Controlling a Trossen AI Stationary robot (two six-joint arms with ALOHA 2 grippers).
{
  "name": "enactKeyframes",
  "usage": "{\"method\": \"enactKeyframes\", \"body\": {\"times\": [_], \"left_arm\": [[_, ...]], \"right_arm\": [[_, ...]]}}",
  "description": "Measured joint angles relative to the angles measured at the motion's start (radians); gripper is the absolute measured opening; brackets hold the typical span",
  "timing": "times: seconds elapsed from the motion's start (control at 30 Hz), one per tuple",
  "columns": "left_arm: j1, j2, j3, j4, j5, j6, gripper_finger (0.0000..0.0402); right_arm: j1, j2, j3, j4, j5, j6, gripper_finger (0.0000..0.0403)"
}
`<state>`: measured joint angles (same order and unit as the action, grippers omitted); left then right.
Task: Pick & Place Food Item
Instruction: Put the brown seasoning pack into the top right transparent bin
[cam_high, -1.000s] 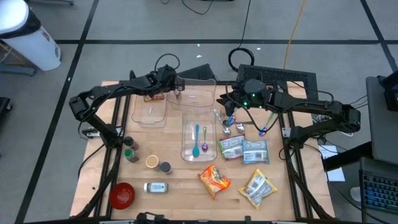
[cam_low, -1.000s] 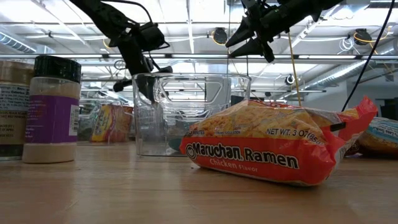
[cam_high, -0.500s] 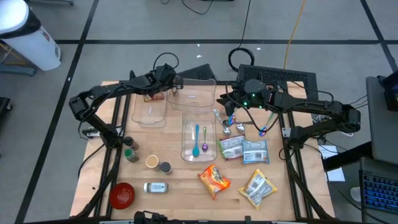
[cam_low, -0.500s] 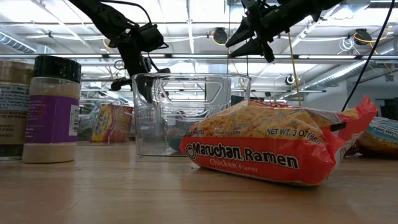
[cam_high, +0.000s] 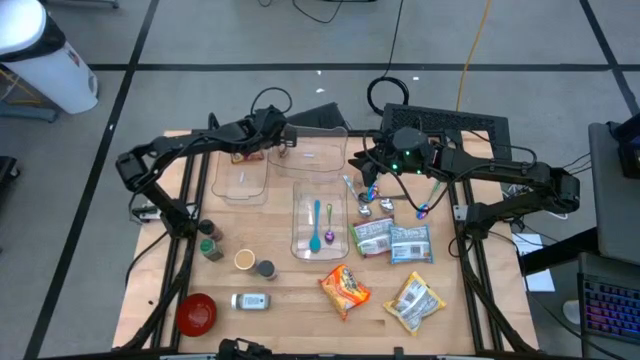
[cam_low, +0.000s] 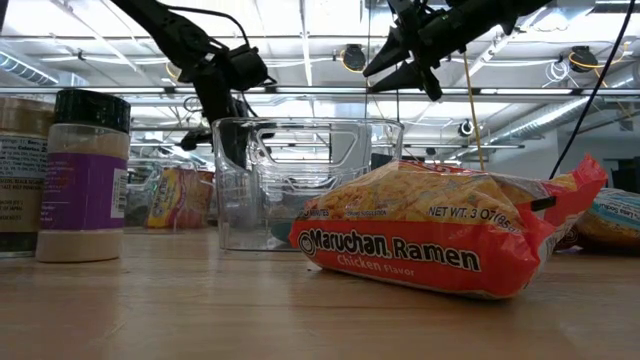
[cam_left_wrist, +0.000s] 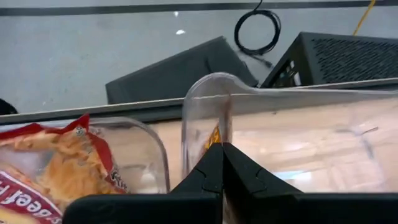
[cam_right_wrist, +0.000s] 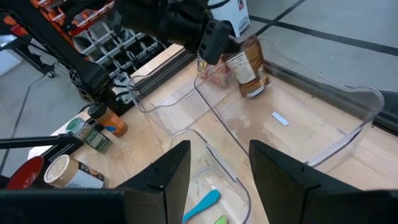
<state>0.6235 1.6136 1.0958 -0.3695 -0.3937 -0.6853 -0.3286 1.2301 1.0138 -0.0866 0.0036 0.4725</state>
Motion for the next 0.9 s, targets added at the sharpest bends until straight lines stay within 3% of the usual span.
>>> {"method": "enactKeyframes", "body": {"times": [0.47,0.9], "left_arm": [[0.001,0.001,0.0,-0.004,0.0,0.002,0.0009],[0.0,0.001,0.0,0.006,0.005,-0.008,0.0078]], "right_arm": [[0.0,0.0,0.0,-0.001,0.0,0.006,0.0155],[0.0,0.0,0.0,-0.001,0.0,0.006,0.0155]]}}
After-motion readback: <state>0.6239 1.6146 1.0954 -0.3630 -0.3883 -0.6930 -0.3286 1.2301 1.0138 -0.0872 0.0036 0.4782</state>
